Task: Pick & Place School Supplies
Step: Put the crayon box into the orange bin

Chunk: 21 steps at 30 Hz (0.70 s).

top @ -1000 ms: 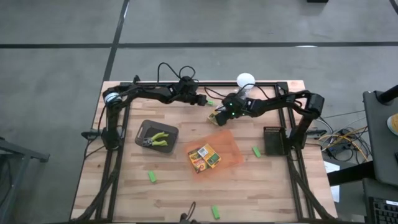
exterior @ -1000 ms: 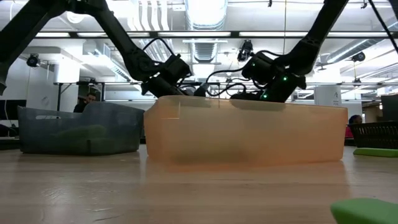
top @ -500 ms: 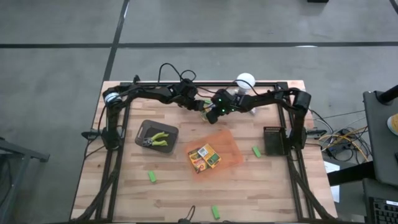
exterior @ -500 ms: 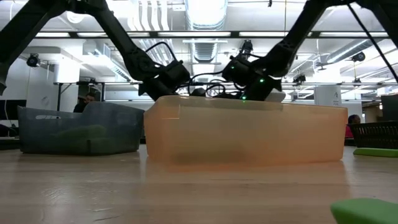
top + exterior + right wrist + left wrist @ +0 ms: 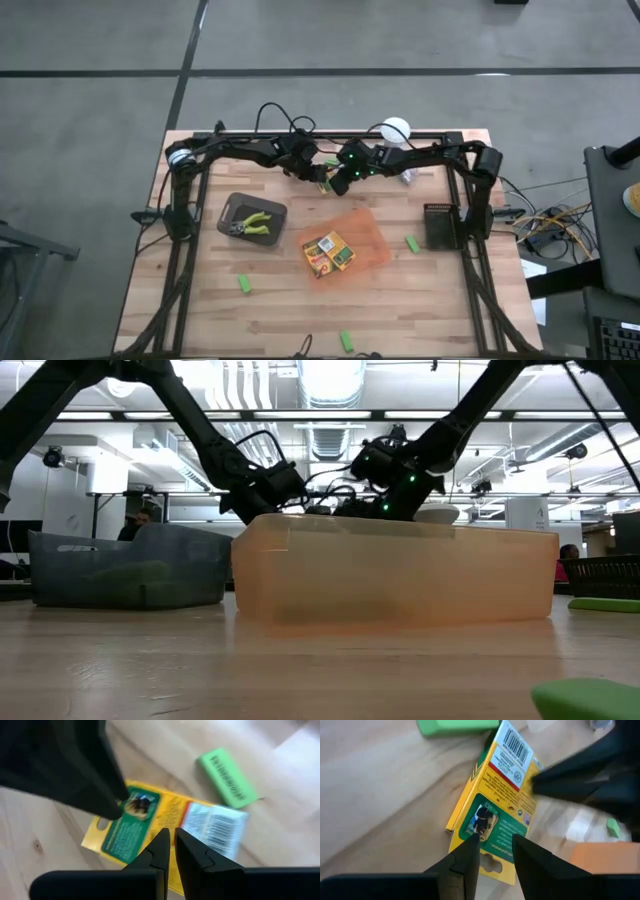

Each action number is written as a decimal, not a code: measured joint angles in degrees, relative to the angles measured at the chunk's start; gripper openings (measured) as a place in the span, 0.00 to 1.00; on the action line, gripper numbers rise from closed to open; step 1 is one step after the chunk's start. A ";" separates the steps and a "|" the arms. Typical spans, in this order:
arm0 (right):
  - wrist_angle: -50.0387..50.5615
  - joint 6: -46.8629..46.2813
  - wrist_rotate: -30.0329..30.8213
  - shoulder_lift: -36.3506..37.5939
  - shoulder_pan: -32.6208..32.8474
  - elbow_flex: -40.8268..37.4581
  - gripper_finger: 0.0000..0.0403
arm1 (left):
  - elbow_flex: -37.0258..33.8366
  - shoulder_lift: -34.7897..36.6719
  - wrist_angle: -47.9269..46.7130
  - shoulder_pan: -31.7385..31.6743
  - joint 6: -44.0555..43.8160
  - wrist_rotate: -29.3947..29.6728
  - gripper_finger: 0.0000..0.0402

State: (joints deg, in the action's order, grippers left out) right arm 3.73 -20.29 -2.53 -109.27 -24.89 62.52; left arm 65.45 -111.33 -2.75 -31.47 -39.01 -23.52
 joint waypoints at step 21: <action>7.91 -3.32 4.10 6.47 1.19 -6.74 0.07 | 2.76 0.13 0.16 0.12 -3.58 -12.38 0.30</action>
State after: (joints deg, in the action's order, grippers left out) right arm 11.63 -23.62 1.58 -102.80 -23.70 55.78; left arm 68.21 -111.20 -2.59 -31.35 -42.59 -35.90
